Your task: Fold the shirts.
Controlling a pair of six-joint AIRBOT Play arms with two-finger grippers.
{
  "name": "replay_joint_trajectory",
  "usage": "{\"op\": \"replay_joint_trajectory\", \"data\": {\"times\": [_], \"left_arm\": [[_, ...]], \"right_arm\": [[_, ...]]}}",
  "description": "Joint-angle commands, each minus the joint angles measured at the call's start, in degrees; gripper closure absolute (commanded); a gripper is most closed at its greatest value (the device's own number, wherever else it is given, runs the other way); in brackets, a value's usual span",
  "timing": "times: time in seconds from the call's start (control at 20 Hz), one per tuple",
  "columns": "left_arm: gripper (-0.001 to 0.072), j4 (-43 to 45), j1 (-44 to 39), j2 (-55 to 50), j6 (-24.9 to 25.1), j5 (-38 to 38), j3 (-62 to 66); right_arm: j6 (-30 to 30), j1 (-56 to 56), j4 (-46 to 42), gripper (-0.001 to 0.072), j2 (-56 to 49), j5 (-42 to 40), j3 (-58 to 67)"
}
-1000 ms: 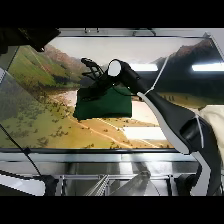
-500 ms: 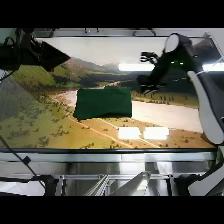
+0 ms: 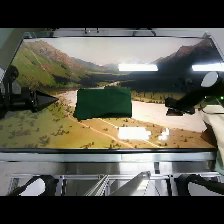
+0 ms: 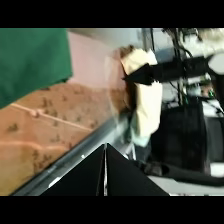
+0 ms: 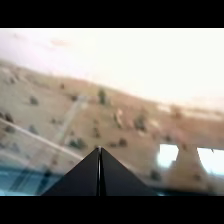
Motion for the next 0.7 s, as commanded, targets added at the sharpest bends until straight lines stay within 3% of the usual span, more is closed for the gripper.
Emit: {"op": "replay_joint_trajectory", "data": {"times": [0.0, 0.05, 0.15, 0.3, 0.65], "left_arm": [[0.07, 1.3, 3.5, 2.4, 2.6, 4.2, -6.4], [0.07, 1.2, 3.5, 2.4, 2.6, 4.4, -6.1], [0.07, 1.3, 3.5, 1.6, 2.7, 3.8, -4.5], [0.07, 1.3, 3.4, -0.9, 2.7, 1.6, -1.4], [0.07, 1.2, 3.4, -6.2, 2.7, -0.2, 0.7]], "right_arm": [[-16.0, 0.4, 17.8, 0.0504, -2.5, -12.2, -4.9], [-19.6, 1.5, 22.9, 0.0316, -5.7, -13.4, -3.1], [-22.1, 3.2, 32.2, 0.0187, -12.5, -14.2, 1.2], [-25.1, 5.4, 43.5, 0.0186, -20.9, -14.3, 6.3], [-24.5, 12.7, 49.0, 0.0194, -33.1, -15.1, 13.6]]}}
